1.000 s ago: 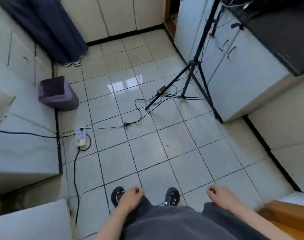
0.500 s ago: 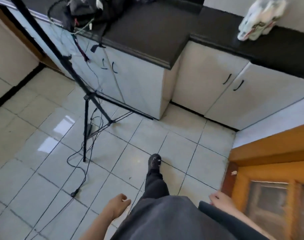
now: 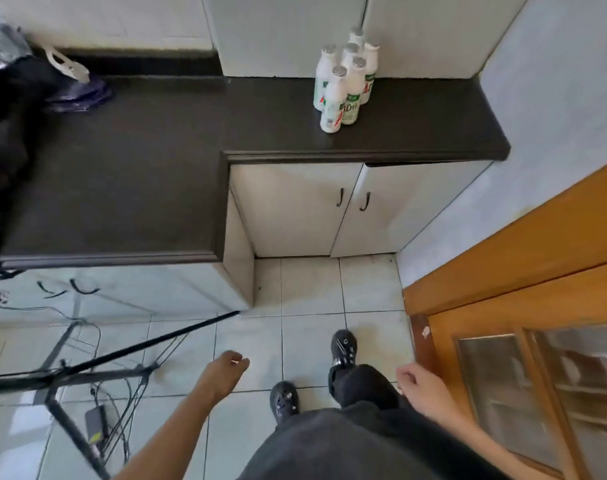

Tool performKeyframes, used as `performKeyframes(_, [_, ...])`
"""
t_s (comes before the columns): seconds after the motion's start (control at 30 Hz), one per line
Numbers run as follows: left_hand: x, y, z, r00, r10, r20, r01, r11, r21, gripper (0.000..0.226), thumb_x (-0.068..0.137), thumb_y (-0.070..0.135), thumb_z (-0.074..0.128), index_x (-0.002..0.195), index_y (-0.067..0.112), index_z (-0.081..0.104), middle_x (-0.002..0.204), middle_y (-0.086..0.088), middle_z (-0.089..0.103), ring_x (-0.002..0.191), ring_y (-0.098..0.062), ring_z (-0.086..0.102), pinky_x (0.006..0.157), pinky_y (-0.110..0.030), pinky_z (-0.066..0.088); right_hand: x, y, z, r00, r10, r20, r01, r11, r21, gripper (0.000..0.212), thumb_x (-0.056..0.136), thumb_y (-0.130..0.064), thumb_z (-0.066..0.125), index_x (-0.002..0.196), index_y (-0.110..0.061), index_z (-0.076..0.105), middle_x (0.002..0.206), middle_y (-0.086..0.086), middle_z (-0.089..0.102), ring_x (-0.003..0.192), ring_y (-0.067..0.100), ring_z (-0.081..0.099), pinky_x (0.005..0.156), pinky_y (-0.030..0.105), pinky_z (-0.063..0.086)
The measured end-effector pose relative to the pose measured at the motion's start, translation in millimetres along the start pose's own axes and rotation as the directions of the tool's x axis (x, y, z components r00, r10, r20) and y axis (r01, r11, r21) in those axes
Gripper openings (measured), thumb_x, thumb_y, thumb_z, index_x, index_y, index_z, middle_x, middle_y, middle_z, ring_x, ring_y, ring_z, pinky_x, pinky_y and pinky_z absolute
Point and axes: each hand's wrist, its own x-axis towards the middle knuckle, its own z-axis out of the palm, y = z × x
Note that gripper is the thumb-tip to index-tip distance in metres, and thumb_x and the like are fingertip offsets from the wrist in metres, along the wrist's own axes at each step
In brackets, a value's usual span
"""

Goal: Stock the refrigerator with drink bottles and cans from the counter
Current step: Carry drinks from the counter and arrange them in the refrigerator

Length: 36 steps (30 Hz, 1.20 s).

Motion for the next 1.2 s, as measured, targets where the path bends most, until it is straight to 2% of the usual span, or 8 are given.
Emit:
performKeyframes(0.23, [56.5,85.3,-13.5,0.996,0.046,0.078,-0.049,0.998,0.032,0.034,0.097,0.036,0.047,0.122,0.013,0.054,0.118,-0.007,0.060,0.104,-0.022,0.057,0.089,-0.028,0.042,80.5,-37.3,-61.0,0.999,0.035,-0.015,-0.034,0.999,0.043,0.030,0.096,-0.023,0.050,0.124,-0.014,0.055,0.118,0.004,0.062,0.105,0.017,0.059,0.094,0.030,0.045])
performKeyframes(0.37, [90.6,153.0,-20.3,0.995,0.093,0.038,-0.092,0.995,-0.028,0.021,0.097,0.030,0.045,0.085,0.017,0.056,0.089,-0.001,0.062,0.085,-0.019,0.058,0.087,-0.034,0.047,139.1,-83.5,-133.6,0.984,-0.072,-0.164,0.092,0.989,0.119,0.026,0.097,-0.022,0.050,0.122,-0.018,0.057,0.121,-0.002,0.060,0.110,0.013,0.055,0.096,0.028,0.044])
performKeyframes(0.5, [118.8,260.8,-50.7,0.964,0.218,-0.150,-0.239,0.961,-0.141,0.017,0.098,0.029,0.049,0.105,0.021,0.062,0.100,0.002,0.065,0.096,-0.017,0.062,0.082,-0.027,0.045,193.9,-150.6,-221.3,0.917,-0.201,-0.344,0.263,0.954,0.146,0.026,0.097,-0.021,0.050,0.122,-0.018,0.058,0.119,-0.005,0.061,0.107,0.009,0.056,0.093,0.024,0.044])
performKeyframes(0.67, [138.6,400.4,-106.7,0.718,0.381,-0.582,-0.576,0.795,-0.189,0.028,0.094,0.024,0.054,0.122,0.024,0.053,0.114,0.012,0.049,0.100,0.001,0.053,0.076,-0.009,0.041,240.6,-236.3,-304.4,0.791,-0.406,-0.458,0.498,0.862,0.097,0.021,0.095,-0.018,0.052,0.113,-0.019,0.062,0.101,-0.006,0.065,0.092,0.007,0.060,0.079,0.025,0.050])
performKeyframes(0.83, [145.5,470.0,-139.8,0.577,0.478,-0.662,-0.719,0.682,-0.134,0.044,0.090,0.027,0.060,0.124,0.042,0.036,0.119,0.037,0.036,0.114,0.006,0.044,0.086,-0.006,0.038,261.8,-291.8,-330.8,0.714,-0.526,-0.462,0.605,0.796,0.029,0.026,0.092,-0.017,0.055,0.118,-0.019,0.060,0.098,-0.013,0.062,0.092,0.004,0.060,0.082,0.029,0.053])
performKeyframes(0.93, [153.7,484.7,-150.5,0.512,0.547,-0.662,-0.761,0.646,-0.055,0.047,0.089,0.028,0.061,0.125,0.044,0.035,0.122,0.028,0.041,0.118,0.001,0.044,0.094,-0.017,0.039,267.6,-318.4,-336.2,0.654,-0.596,-0.467,0.664,0.748,-0.025,0.029,0.091,-0.020,0.056,0.120,-0.018,0.058,0.104,-0.011,0.061,0.093,0.003,0.058,0.082,0.025,0.051])
performKeyframes(1.07, [165.3,494.2,-154.7,0.576,0.545,-0.609,-0.732,0.676,-0.088,0.045,0.091,0.034,0.058,0.131,0.035,0.038,0.122,0.027,0.043,0.118,0.005,0.043,0.096,-0.016,0.038,275.2,-345.2,-343.2,0.594,-0.637,-0.491,0.696,0.713,-0.083,0.034,0.092,-0.024,0.057,0.125,-0.016,0.055,0.115,-0.007,0.060,0.101,0.005,0.056,0.083,0.021,0.046])
performKeyframes(1.2, [171.1,499.1,-163.1,0.615,0.559,-0.556,-0.723,0.682,-0.114,0.047,0.088,0.038,0.060,0.129,0.040,0.037,0.120,0.034,0.046,0.116,-0.002,0.049,0.093,-0.029,0.046,279.6,-371.1,-345.7,0.537,-0.696,-0.477,0.732,0.665,-0.146,0.033,0.093,-0.029,0.055,0.123,-0.016,0.056,0.114,-0.004,0.060,0.104,0.009,0.056,0.084,0.023,0.047])
